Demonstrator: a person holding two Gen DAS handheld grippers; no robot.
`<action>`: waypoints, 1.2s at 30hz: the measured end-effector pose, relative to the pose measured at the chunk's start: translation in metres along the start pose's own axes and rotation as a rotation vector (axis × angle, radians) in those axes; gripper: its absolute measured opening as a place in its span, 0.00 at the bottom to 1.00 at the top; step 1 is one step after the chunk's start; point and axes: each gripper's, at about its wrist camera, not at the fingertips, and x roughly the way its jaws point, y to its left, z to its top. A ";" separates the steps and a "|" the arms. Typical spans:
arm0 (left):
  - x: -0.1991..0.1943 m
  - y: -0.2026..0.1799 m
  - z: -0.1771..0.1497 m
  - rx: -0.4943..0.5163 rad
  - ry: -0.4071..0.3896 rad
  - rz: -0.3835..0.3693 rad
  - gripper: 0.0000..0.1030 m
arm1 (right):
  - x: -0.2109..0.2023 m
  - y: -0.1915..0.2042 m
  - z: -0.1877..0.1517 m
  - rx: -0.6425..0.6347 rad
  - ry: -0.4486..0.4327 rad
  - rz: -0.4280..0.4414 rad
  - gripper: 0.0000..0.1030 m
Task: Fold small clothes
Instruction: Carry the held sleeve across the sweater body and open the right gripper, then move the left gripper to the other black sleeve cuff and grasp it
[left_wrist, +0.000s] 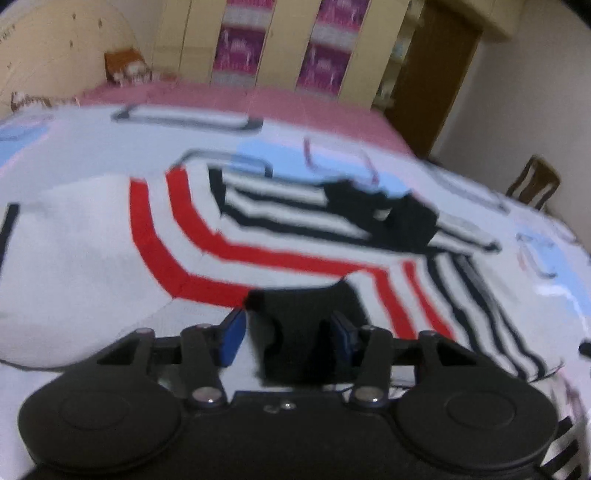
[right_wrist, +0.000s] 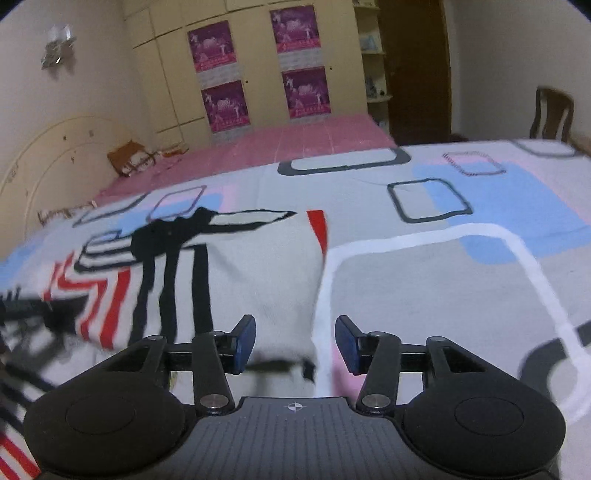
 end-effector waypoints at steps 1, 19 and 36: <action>0.003 -0.003 0.001 0.016 -0.003 0.006 0.41 | 0.010 0.004 0.005 0.001 0.013 0.000 0.19; 0.009 -0.107 0.011 0.223 -0.097 -0.134 0.36 | 0.100 0.079 0.038 -0.176 0.078 0.119 0.00; 0.024 -0.106 0.014 0.187 -0.091 -0.041 0.39 | 0.137 0.011 0.083 -0.142 0.083 -0.107 0.00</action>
